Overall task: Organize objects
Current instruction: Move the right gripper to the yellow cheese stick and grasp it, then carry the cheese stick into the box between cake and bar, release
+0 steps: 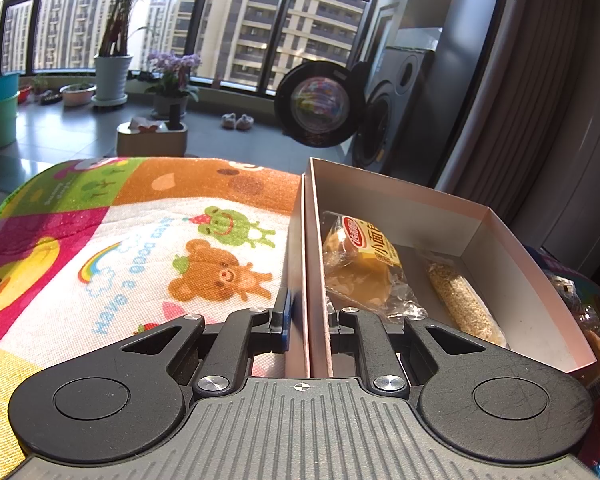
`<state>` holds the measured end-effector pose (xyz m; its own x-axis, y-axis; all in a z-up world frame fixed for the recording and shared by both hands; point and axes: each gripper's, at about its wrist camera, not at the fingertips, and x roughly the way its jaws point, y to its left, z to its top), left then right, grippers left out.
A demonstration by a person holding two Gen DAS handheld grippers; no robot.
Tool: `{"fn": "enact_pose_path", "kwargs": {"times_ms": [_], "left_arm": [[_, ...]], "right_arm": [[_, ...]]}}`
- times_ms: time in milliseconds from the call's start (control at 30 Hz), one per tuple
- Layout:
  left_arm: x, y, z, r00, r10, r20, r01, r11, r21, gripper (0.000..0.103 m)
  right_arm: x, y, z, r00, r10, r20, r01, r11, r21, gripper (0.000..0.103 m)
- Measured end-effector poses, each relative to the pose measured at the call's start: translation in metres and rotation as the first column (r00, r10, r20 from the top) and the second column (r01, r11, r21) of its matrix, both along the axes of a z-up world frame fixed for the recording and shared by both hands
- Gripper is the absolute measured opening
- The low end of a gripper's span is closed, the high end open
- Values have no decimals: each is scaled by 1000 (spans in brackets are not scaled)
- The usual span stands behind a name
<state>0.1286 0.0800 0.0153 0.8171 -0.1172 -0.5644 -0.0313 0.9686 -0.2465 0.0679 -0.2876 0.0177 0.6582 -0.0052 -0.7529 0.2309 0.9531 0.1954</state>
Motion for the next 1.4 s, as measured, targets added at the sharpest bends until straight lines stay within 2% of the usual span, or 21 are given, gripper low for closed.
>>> {"fn": "enact_pose_path", "kwargs": {"times_ms": [33, 67, 233, 500, 600, 867, 1000, 1100, 1267, 1400], "left_arm": [[0, 0, 0, 1000, 0, 0, 0, 1000, 0, 15], [0, 0, 0, 1000, 0, 0, 0, 1000, 0, 15], [0, 0, 0, 1000, 0, 0, 0, 1000, -2, 15], [0, 0, 1, 1000, 0, 0, 0, 1000, -1, 15], [-1, 0, 1, 1000, 1, 0, -1, 1000, 1, 15], [-6, 0, -1, 1000, 11, -6, -11, 1000, 4, 15], [-9, -5, 2, 1000, -6, -28, 8, 998, 66, 15], [-12, -7, 5, 999, 8, -42, -4, 996, 94, 13], [-10, -15, 11, 998, 25, -64, -15, 988, 156, 12], [-4, -13, 14, 997, 12, -82, 0, 989, 149, 12]], "right_arm": [[2, 3, -2, 1000, 8, -7, -8, 1000, -10, 42], [4, 7, -5, 1000, 18, -21, -19, 999, -26, 34], [-16, 14, -5, 999, 29, -39, -33, 994, -107, 23], [-100, 22, -2, 994, 74, -75, -79, 994, -71, 22], [-123, 36, -3, 988, 125, -89, -134, 986, -101, 22], [-110, 43, -7, 991, 113, -70, -121, 984, -129, 25], [-107, 53, -8, 981, 177, -75, -188, 966, -178, 27], [-112, 52, -8, 979, 195, -60, -203, 965, -164, 24], [-140, 47, 5, 980, 192, -53, -196, 978, -69, 21], [-175, 50, 29, 991, 131, 9, -131, 991, -25, 21]]}}
